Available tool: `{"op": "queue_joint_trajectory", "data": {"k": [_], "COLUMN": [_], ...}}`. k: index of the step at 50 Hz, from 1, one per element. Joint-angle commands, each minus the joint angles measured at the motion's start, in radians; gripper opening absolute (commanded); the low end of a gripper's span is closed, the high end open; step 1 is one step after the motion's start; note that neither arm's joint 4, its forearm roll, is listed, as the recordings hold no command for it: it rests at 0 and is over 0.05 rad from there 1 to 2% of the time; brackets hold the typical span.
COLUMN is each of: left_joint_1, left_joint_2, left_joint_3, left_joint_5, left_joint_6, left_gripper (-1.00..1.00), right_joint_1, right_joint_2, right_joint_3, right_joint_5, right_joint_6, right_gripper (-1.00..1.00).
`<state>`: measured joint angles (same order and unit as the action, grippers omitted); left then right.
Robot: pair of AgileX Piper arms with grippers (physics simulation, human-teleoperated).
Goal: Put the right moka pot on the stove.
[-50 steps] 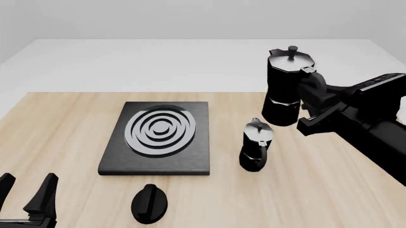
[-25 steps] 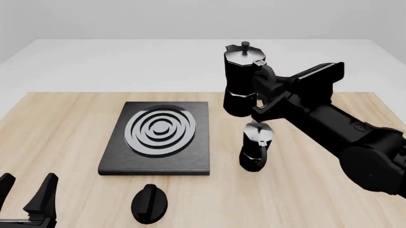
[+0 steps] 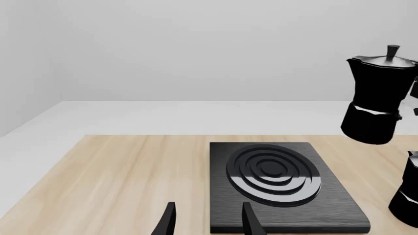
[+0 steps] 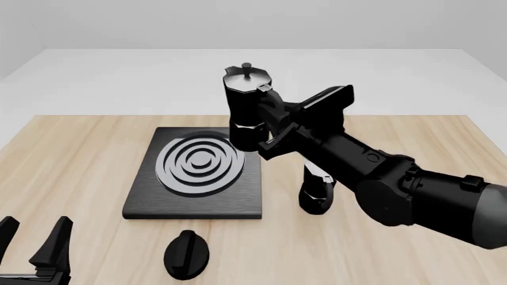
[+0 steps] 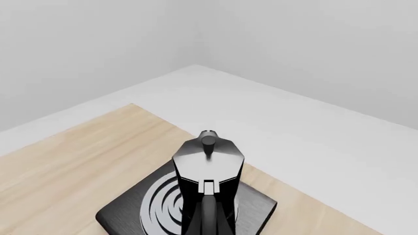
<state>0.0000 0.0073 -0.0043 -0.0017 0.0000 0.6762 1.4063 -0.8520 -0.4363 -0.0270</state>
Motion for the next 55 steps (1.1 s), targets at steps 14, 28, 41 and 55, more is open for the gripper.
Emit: {"op": "queue_joint_trajectory", "data": {"k": [14,28,41,55], "left_joint_1": [0.0,0.0,0.0,0.0], "left_joint_2": [0.0,0.0,0.0,0.0], "left_joint_3": [0.0,0.0,0.0,0.0], "left_joint_5": [0.0,0.0,0.0,0.0], "left_joint_6": [0.0,0.0,0.0,0.0], "left_gripper": [1.0,1.0,1.0,1.0], "right_joint_1": [0.073,0.089,0.097,0.099], "right_joint_2": [0.238,0.377,0.504,0.606], "right_joint_3": [-0.148,-0.201,-0.296,-0.393], "right_joint_5": [-0.123,-0.192,-0.211,-0.213], "right_joint_6": [-0.002,0.009,0.005,0.004], "right_gripper": [-1.0,-1.0,-1.0,-1.0]}}
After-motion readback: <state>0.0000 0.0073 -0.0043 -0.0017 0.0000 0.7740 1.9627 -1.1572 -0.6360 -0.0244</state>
